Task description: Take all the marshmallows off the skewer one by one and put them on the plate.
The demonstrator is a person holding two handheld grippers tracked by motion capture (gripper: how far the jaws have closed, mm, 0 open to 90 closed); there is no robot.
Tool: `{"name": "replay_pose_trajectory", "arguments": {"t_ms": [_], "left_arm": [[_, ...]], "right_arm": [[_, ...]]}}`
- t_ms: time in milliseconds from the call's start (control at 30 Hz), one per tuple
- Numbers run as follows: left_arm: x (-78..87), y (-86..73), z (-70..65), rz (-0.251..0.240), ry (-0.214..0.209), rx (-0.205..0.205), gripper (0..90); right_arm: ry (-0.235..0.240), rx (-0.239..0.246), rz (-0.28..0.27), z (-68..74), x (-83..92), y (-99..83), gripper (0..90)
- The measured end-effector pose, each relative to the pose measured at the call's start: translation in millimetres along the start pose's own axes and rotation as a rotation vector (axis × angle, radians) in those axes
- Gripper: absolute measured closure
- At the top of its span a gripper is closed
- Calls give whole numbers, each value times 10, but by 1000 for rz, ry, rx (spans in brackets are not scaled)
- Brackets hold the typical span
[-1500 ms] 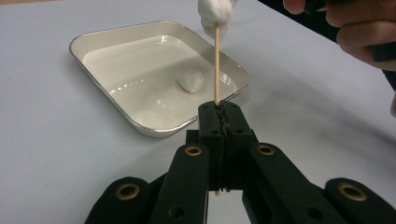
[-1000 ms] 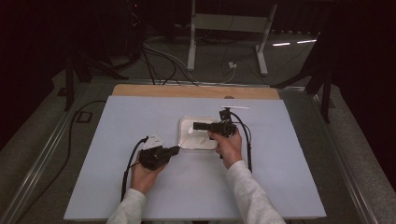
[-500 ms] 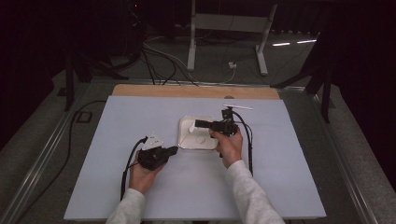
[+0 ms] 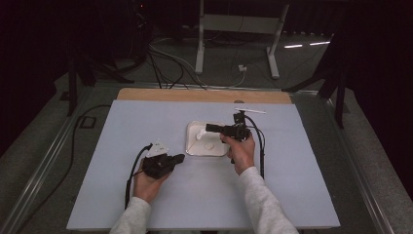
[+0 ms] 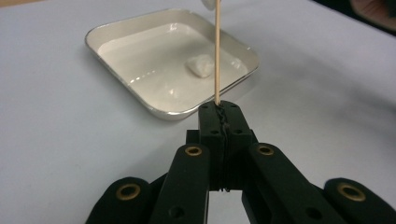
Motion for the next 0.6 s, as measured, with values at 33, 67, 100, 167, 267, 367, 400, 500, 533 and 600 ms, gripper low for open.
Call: {"name": "replay_pose_trajectory", "arguments": {"t_ms": [33,67,100,167,267,367,400,500,533,600], "left_arm": [[-4,4,-2,-1,-3,6,900],[-6,10,-4,-4,0,8,900],[-12,15,-5,-4,2,9,900],[-31,16,-19,-2,-2,4,900],[-44,22,-39,-4,-3,0,900],[-34,32,-41,-12,-13,9,900],[-33,34,-45,-14,-16,8,900],[-32,47,-50,-25,-18,10,900],[-30,47,-43,-25,-15,12,900],[-23,59,-39,-37,-24,23,900]], "right_arm": [[2,15,17,-1,-13,-26,792],[2,15,17,-1,-13,-26,792],[-1,17,25,-6,-21,-40,752],[3,24,42,-3,-47,-73,716],[9,24,61,13,-89,-103,694],[6,2,73,-9,-131,-128,674],[6,2,73,-9,-131,-128,674],[28,-32,79,-6,-151,-130,627],[35,-47,75,-7,-151,-123,571],[34,-45,72,-9,-150,-119,525]]}}
Point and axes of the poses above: each handheld gripper's, and its own axes: x roughly backward along the jaws, y roughly out of its top, z roughly to its left, the point moved 10 cm from there along -x, roughly forward along the jaws, and after that the axes turned 5 degrees about -x, right-handed, at the moved point
